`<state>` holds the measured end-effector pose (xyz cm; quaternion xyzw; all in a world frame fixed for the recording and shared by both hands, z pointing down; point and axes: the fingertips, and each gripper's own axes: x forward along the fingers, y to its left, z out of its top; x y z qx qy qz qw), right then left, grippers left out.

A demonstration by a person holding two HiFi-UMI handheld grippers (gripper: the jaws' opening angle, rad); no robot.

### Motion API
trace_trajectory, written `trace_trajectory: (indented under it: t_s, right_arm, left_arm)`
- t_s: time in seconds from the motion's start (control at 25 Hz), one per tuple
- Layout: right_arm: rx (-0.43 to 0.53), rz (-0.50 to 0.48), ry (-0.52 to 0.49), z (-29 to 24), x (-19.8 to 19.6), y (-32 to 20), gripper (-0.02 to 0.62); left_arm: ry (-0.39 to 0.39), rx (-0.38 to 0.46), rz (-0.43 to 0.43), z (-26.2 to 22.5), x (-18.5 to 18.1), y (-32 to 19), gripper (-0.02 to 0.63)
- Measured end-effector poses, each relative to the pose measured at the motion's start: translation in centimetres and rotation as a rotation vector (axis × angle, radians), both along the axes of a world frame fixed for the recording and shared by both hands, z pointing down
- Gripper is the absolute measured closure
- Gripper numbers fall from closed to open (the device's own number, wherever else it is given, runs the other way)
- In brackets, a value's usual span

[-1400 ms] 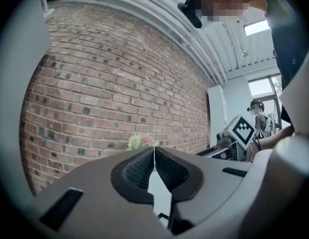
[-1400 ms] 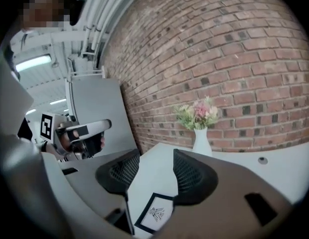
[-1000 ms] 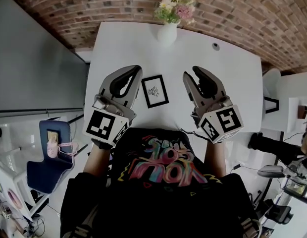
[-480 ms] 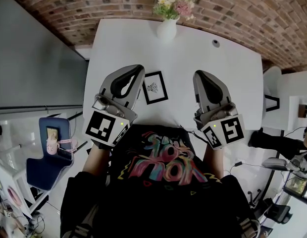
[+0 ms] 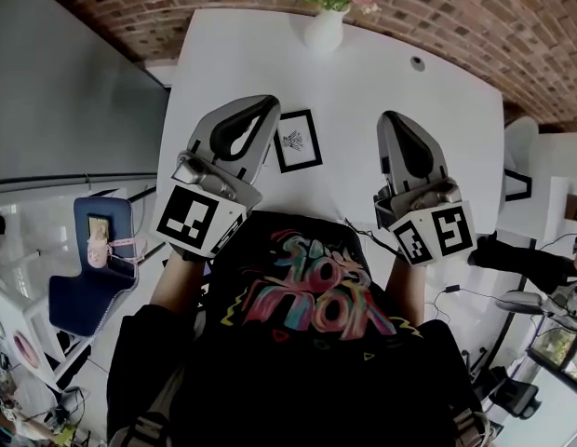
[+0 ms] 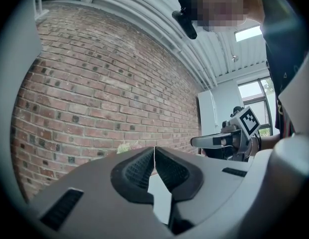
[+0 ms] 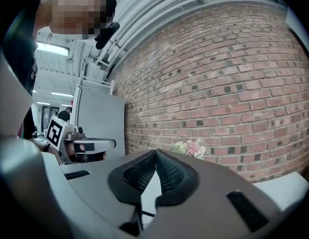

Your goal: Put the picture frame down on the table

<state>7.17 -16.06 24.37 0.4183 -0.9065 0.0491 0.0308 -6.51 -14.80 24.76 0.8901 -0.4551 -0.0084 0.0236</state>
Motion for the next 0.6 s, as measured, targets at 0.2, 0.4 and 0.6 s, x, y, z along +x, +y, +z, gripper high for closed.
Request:
trace_trajectory:
  t_s: [0.2, 0.4, 0.6]
  right_arm:
    - [0.009, -0.016, 0.036, 0.3, -0.6, 0.1, 0.574]
    - [-0.004, -0.038, 0.053, 1.0, -1.1, 0.0, 0.575]
    - [-0.011, -0.04, 0.045, 1.1, -1.1, -0.4, 0.575]
  left_arm:
    - [-0.007, -0.006, 0.0, 0.3, -0.2, 0.1, 0.578]
    - [-0.005, -0.009, -0.006, 0.3, -0.2, -0.4, 0.578]
    - [-0.003, -0.013, -0.009, 0.5, -0.2, -0.8, 0.578]
